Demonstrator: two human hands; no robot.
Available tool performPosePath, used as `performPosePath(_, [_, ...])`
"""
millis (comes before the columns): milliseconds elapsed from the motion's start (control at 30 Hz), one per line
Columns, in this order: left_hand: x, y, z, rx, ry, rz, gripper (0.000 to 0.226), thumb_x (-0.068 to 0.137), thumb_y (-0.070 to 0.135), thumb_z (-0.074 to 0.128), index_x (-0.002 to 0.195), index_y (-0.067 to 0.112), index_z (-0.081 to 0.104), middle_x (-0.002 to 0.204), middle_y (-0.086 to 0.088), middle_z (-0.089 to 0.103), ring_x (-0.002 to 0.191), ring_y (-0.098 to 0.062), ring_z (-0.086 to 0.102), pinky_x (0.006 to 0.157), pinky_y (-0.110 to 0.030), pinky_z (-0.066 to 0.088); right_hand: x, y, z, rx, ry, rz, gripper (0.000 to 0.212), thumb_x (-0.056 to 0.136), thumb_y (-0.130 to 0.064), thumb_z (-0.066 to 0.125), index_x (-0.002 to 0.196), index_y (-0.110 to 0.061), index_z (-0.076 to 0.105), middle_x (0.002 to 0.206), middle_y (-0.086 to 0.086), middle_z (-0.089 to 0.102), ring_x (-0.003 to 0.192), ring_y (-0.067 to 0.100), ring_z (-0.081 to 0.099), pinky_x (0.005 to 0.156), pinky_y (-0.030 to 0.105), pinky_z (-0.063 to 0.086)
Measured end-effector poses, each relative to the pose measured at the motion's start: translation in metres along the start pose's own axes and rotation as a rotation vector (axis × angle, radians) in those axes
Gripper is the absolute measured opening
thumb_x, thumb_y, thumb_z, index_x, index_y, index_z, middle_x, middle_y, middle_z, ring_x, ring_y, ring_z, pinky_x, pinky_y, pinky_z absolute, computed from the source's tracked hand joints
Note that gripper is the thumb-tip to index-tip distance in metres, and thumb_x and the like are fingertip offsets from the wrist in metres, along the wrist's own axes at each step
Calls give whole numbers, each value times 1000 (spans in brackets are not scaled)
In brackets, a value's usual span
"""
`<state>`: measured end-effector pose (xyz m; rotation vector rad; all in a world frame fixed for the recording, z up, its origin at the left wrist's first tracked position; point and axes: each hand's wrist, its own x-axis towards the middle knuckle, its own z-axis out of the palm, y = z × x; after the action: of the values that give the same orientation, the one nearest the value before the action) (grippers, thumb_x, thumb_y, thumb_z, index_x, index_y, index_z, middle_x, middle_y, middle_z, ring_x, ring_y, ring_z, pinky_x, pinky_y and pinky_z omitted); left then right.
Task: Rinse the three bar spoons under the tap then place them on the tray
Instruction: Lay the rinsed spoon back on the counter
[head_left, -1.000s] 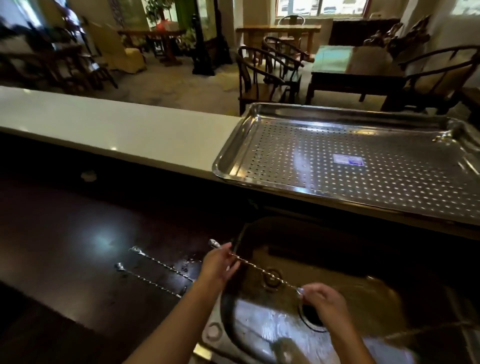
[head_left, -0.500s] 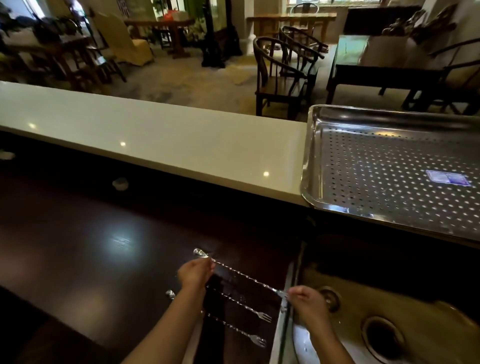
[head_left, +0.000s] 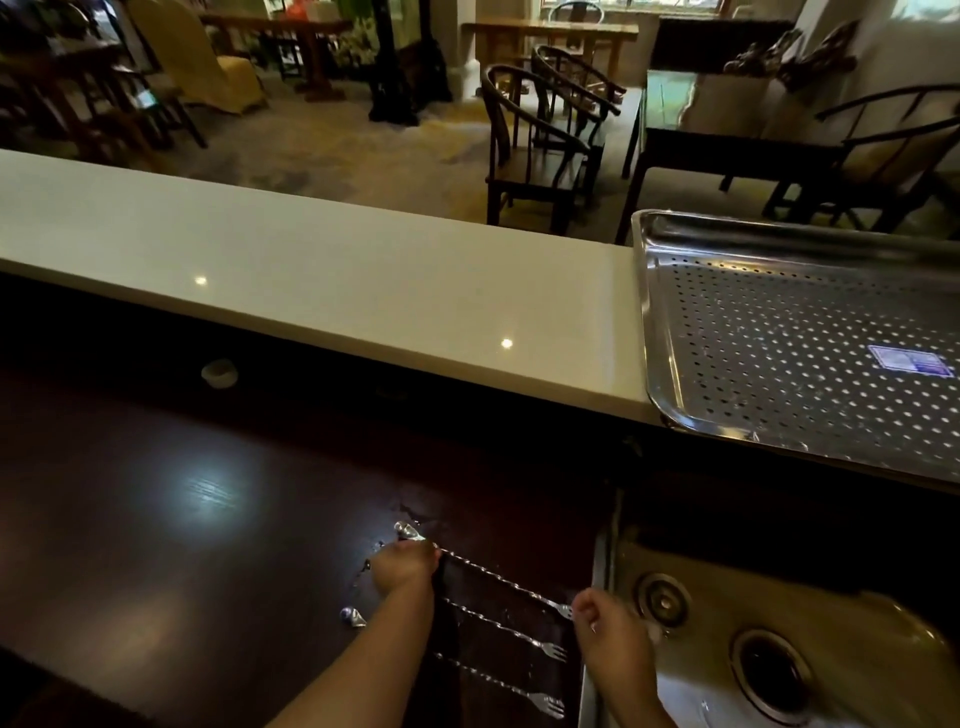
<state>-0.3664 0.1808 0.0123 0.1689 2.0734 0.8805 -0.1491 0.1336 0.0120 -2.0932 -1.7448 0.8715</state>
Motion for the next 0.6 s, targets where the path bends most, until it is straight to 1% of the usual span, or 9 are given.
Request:
performPosePath(67, [-4, 1, -1, -10, 32, -53, 29, 86, 20, 58, 108, 2, 66, 115, -15, 67, 103, -28, 63, 77, -25, 45, 0, 1, 1, -39, 10, -5, 11, 87, -24, 58, 82, -33, 58, 82, -14, 62, 88, 9, 55, 87, 30, 24])
performPosePath(133, [-1, -1, 1, 13, -33, -77, 15, 83, 13, 63, 90, 1, 69, 84, -15, 70, 73, -22, 62, 73, -24, 47, 0, 1, 2, -57, 8, -5, 10, 87, -25, 57, 84, -34, 59, 84, -14, 62, 89, 9, 55, 88, 30, 23])
performPosePath(200, [-7, 4, -4, 3, -44, -77, 16, 82, 13, 66, 68, 6, 62, 39, 3, 54, 40, -6, 52, 52, -13, 46, -1, 1, 3, -13, 21, -2, 12, 86, -23, 59, 81, -33, 60, 83, -13, 63, 88, 11, 56, 91, 32, 25])
performPosePath(267, [-6, 2, -3, -125, -127, -87, 24, 84, 6, 61, 62, 7, 51, 18, 9, 39, 21, 0, 45, 30, -6, 35, 0, 1, 2, 51, 36, 19, 13, 85, -21, 61, 78, -32, 60, 79, -10, 64, 84, 12, 58, 89, 31, 27])
performPosePath(367, [0, -5, 1, -245, -165, -91, 25, 87, -7, 51, 66, 6, 48, 25, 10, 50, 26, -1, 52, 36, -13, 46, 2, 0, 0, 87, 30, 28, 13, 86, -18, 60, 79, -28, 62, 74, -9, 62, 79, 12, 59, 90, 30, 31])
performPosePath(433, [-1, -6, 1, -284, -216, -124, 17, 88, -7, 52, 72, -2, 51, 33, 0, 59, 29, -8, 57, 37, -18, 48, 4, -1, 0, 106, 18, 16, 14, 86, -15, 60, 78, -27, 61, 74, -7, 62, 78, 15, 60, 91, 38, 43])
performPosePath(467, [-3, -6, 1, -311, -255, -130, 8, 89, -5, 53, 81, -7, 54, 47, -7, 66, 38, -14, 64, 41, -21, 50, 5, -2, 1, 109, 20, 8, 14, 86, -14, 60, 78, -26, 62, 73, -6, 63, 78, 16, 61, 89, 41, 46])
performPosePath(533, [-14, -7, 5, -338, -321, -149, 22, 92, 0, 50, 110, -12, 54, 93, -22, 68, 85, -30, 72, 64, -29, 52, 3, 3, -1, 121, 50, -2, 10, 85, -12, 60, 81, -20, 66, 74, -6, 62, 77, 17, 60, 88, 44, 48])
performPosePath(600, [-14, -10, 1, -339, -356, -176, 34, 95, 6, 44, 125, -11, 46, 125, -27, 57, 117, -38, 57, 85, -36, 46, 5, 1, 3, 101, 68, -24, 10, 85, -11, 60, 86, -17, 68, 81, -3, 62, 78, 15, 60, 87, 42, 49])
